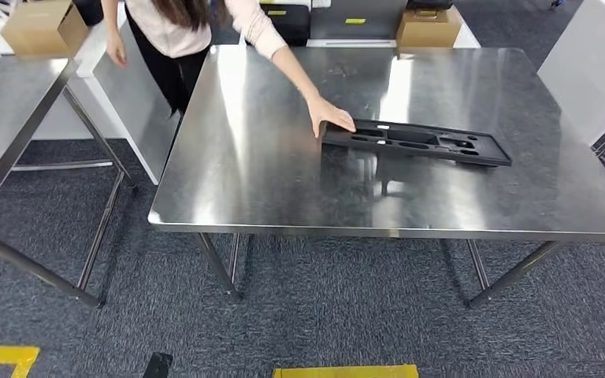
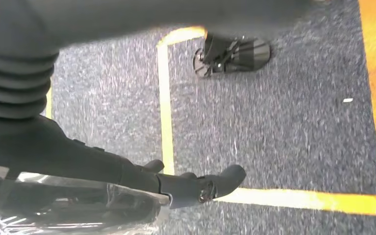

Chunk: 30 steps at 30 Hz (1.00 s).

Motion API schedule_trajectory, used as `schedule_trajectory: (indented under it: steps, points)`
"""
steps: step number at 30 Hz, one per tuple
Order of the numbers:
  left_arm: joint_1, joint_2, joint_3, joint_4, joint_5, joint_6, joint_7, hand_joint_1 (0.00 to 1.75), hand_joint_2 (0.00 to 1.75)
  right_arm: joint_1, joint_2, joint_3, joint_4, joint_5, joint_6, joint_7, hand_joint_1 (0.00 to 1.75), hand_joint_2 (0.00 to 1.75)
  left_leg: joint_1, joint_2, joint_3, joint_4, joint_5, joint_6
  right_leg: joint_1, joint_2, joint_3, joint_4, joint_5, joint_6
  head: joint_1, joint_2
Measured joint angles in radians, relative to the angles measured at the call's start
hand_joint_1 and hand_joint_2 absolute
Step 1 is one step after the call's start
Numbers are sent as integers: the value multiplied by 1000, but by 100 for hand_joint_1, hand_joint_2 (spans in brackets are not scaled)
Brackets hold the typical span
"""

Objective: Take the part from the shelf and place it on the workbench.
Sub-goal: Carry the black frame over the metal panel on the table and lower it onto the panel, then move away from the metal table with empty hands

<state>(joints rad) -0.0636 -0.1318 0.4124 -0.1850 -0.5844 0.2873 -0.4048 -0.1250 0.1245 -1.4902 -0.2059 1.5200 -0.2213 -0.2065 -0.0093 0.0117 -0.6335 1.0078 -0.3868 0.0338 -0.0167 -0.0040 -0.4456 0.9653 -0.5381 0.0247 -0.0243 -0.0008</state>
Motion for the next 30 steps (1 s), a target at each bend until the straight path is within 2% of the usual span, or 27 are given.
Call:
schedule_trajectory:
  steps: [1,2,4,5,6,7,8,9,10,12,13,14,15,16,17,18,20,21,22,23,24,25,26,27,28,29,30]
  points:
    - [1,0,0,0,-1,0,0,0,0,0,0,0,0,0,0,1,0,175,2,-2,-5,5,-9,-4,-4,-2,-6,0,7,-9,0,0]
    - [1,0,0,0,-2,0,0,0,0,-1,1,0,0,-1,-1,2,0,175,4,-4,-13,23,-37,-9,-8,-4,-15,-1,16,-19,-1,0]
    - [1,0,0,0,-3,0,1,0,0,-2,1,0,1,-1,-2,5,0,175,9,-7,-38,112,-134,-22,-7,-5,-36,0,36,-28,-3,0]
    - [1,-1,0,0,-3,-1,2,0,0,-1,1,0,1,-1,-2,6,0,175,13,-9,-53,179,-184,-28,-7,-6,-49,1,48,-30,-5,0]
    - [1,-1,0,0,-3,-1,2,0,0,-1,1,0,1,-1,-2,6,0,175,16,-9,-63,241,-215,-33,-6,-6,-62,2,60,-28,-5,0]
    - [0,-1,0,0,-4,-1,2,0,0,-1,2,0,1,-1,-3,6,0,175,20,-9,-59,278,-219,-37,-7,-6,-76,4,71,-26,-5,0]
    - [0,-1,0,0,-4,-1,2,0,0,-1,2,0,1,-2,-3,6,0,175,23,-9,-42,284,-203,-39,-7,-6,-89,6,81,-22,-6,0]
    - [0,-1,0,0,-4,-1,2,0,0,0,2,0,1,-2,-4,7,0,175,26,-9,-2,246,-175,-40,-9,-6,-102,10,89,-17,-6,0]
    - [-2,-1,0,0,-4,-1,2,0,0,-1,2,0,1,-2,-5,8,0,175,29,-10,53,179,-151,-40,-10,-6,-113,14,96,-12,-6,0]
    - [-6,-2,0,0,-4,0,2,0,0,-1,1,2,1,-2,-7,10,0,175,29,-13,158,27,-140,-36,-10,-5,-129,20,110,2,-7,0]
    - [-7,-2,0,0,-4,0,1,0,0,-1,1,4,1,-1,-8,11,0,175,26,-15,184,-17,-146,-32,-9,-6,-133,21,117,10,-7,0]
    - [-8,-3,0,0,-5,0,1,0,0,-1,1,6,1,-1,-8,12,0,175,21,-16,191,-36,-150,-27,-9,-7,-136,19,127,18,-8,0]
    - [-8,-4,0,0,-5,0,1,0,0,-1,1,8,1,-1,-9,12,0,175,17,-16,183,-39,-144,-19,-9,-7,-138,16,136,28,-8,0]
    - [-9,-5,0,0,-5,0,1,0,0,0,0,9,1,-1,-9,13,0,175,16,-13,174,-40,-134,-9,-9,-6,-143,19,136,33,-9,0]
    - [-9,-6,0,0,-4,0,1,0,0,0,-1,9,1,-1,-9,13,0,175,15,-10,162,-43,-123,1,-8,-4,-151,32,122,34,-8,0]
    - [-11,-7,0,0,-4,0,1,0,0,1,-3,9,1,-2,-9,13,0,175,15,-7,149,-46,-111,11,-5,-3,-165,62,90,29,-5,0]
    - [-13,-8,1,0,-4,-1,0,0,0,1,-4,10,1,-2,-9,12,0,175,12,-4,119,-47,-86,24,-4,-1,-204,185,-7,13,-1,0]
    - [-14,-8,1,-1,-4,-2,0,0,0,1,-3,11,1,-2,-9,11,0,175,9,-3,103,-46,-75,27,-4,-1,-220,252,-42,12,2,0]
    - [-15,-8,1,-1,-6,-3,0,0,0,1,-3,12,1,-3,-9,11,0,175,6,-2,86,-46,-62,28,-4,0,-224,305,-51,19,2,0]
    - [-17,-9,1,-1,-9,-4,0,0,0,1,-3,14,1,-3,-9,11,0,175,3,-1,70,-45,-51,27,-3,0,-213,323,-34,29,2,0]
    - [-18,-9,1,-1,-11,-5,0,0,0,1,-4,15,1,-4,-10,11,0,175,1,0,56,-44,-41,26,-2,0,-189,312,-5,39,2,0]
    - [-20,-9,1,-1,-13,-7,0,0,0,1,-4,16,1,-4,-10,11,0,175,-2,0,43,-43,-30,24,-2,0,-144,262,24,45,2,0]
    - [-22,-9,1,-1,-14,-8,1,0,0,0,-4,17,1,-5,-10,10,0,175,-4,0,33,-40,-20,20,0,0,-85,184,32,42,2,0]
    - [-24,-9,1,-2,-15,-10,2,0,0,-1,-4,18,1,-5,-11,10,0,175,-7,0,26,-35,-12,16,3,0,-28,96,23,32,1,0]
    - [-26,-9,1,-2,-17,-11,5,0,0,-1,-4,18,1,-6,-12,9,0,175,-9,0,21,-31,-4,12,6,1,14,24,7,22,0,0]
    - [-28,-8,1,-3,-19,-12,7,0,0,-2,-3,19,1,-6,-13,9,0,175,-10,0,17,-29,1,8,9,1,34,-18,-9,13,0,0]
    - [-30,-8,1,-3,-21,-13,9,0,0,-1,-2,19,1,-7,-14,9,0,175,-9,1,14,-27,6,5,7,1,36,-34,-13,6,-2,0]
